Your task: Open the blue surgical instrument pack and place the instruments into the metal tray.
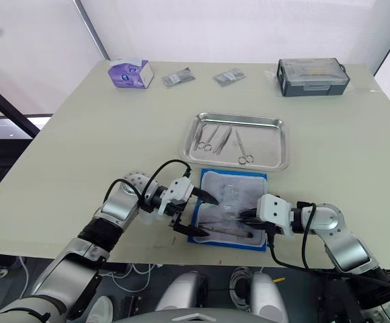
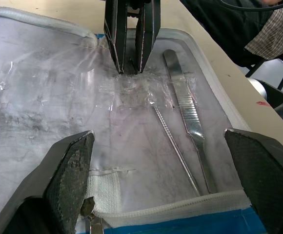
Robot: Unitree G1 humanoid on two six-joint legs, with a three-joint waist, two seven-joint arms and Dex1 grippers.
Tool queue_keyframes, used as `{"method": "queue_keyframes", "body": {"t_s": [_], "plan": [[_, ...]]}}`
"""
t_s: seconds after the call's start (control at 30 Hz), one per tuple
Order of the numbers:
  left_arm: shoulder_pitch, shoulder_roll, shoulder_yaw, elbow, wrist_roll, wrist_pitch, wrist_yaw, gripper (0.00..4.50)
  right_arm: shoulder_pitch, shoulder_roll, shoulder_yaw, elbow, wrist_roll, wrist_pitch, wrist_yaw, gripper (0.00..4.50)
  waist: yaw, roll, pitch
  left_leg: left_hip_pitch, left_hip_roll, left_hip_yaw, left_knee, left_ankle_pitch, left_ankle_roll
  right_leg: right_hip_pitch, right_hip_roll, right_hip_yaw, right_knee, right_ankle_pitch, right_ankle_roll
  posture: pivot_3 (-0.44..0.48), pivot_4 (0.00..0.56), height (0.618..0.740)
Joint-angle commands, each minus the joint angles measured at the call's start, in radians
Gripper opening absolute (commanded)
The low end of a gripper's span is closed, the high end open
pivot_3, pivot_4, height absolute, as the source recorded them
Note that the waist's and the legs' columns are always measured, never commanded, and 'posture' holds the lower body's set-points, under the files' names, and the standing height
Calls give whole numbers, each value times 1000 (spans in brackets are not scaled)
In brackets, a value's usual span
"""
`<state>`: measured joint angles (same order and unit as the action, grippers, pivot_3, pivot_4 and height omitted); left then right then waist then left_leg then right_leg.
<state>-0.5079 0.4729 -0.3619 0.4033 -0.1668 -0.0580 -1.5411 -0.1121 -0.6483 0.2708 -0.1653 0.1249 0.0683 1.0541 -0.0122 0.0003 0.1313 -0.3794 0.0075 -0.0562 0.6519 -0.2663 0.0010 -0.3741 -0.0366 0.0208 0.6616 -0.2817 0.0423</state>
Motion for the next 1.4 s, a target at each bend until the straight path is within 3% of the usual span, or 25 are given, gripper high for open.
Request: {"method": "queue_keyframes", "body": {"t_s": [0.03,0.27,0.37,0.8,1.4], "plan": [[51,15,-75,80,81,32,-10,4500,5,-16,26,19,-16,2,26,665,0,0,0,0,0,0,0,0,0,0,0,0,0,0,0,0,150,740],[50,15,-74,82,80,32,-12,4500,5,-15,32,23,1,38,46,665,0,0,0,0,0,0,0,0,0,0,0,0,0,0,0,0,150,740],[49,15,-74,82,80,32,-11,4500,4,-12,30,27,1,42,44,12,-1,0,0,0,0,0,0,0,0,0,0,0,0,0,0,0,150,740],[53,14,-75,81,79,34,-10,4500,21,-56,-17,-73,41,77,49,12,0,-1,-1,0,0,0,0,0,0,1,0,0,0,0,0,0,150,740],[51,-3,-83,93,83,25,-10,4500,-18,-227,-71,-297,32,159,59,12,3,-1,0,0,0,0,0,0,0,1,0,0,0,0,0,0,150,740]]}}
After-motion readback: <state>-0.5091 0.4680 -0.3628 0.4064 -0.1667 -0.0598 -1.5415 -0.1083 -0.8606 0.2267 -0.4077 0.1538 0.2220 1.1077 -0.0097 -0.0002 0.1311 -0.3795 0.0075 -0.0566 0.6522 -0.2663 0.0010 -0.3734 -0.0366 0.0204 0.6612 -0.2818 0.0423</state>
